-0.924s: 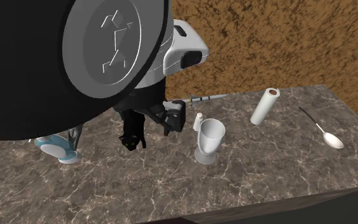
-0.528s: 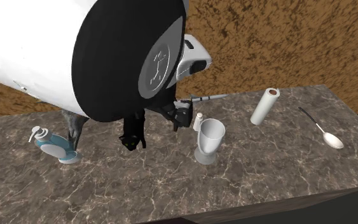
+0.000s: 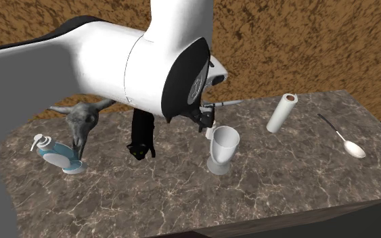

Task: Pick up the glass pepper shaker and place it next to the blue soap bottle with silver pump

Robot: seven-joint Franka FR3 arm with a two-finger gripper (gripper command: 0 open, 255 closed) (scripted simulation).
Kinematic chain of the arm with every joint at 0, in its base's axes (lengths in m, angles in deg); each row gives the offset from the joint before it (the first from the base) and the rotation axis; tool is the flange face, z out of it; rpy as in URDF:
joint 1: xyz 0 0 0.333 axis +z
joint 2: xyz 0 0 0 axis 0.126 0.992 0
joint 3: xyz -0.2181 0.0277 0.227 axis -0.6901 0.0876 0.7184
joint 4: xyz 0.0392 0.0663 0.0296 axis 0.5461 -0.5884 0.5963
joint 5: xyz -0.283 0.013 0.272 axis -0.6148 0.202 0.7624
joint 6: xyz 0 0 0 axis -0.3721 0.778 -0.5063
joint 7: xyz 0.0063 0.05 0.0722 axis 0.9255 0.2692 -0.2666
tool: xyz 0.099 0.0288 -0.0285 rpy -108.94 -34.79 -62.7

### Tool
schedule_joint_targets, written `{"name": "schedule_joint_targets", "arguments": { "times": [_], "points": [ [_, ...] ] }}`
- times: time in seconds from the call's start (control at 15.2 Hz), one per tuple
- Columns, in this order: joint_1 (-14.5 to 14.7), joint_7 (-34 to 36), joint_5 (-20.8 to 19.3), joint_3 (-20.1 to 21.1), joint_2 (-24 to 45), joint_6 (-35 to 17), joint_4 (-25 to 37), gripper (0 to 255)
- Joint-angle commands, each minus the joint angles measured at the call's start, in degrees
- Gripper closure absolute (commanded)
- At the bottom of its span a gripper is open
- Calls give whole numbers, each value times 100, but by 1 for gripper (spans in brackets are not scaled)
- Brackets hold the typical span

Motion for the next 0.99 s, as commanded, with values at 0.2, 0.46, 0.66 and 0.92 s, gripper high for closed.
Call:
{"name": "schedule_joint_targets", "arguments": {
  "times": [0.2,0.46,0.66,0.92],
  "points": [
    [-37,-49,-147,14,934,-800,187,0],
    [-67,-57,-283,17,1754,-1352,487,0],
    [-89,-46,-397,12,2386,-1703,795,0],
    [-107,-16,-559,-11,3242,-2078,1311,0]
  ]
}}
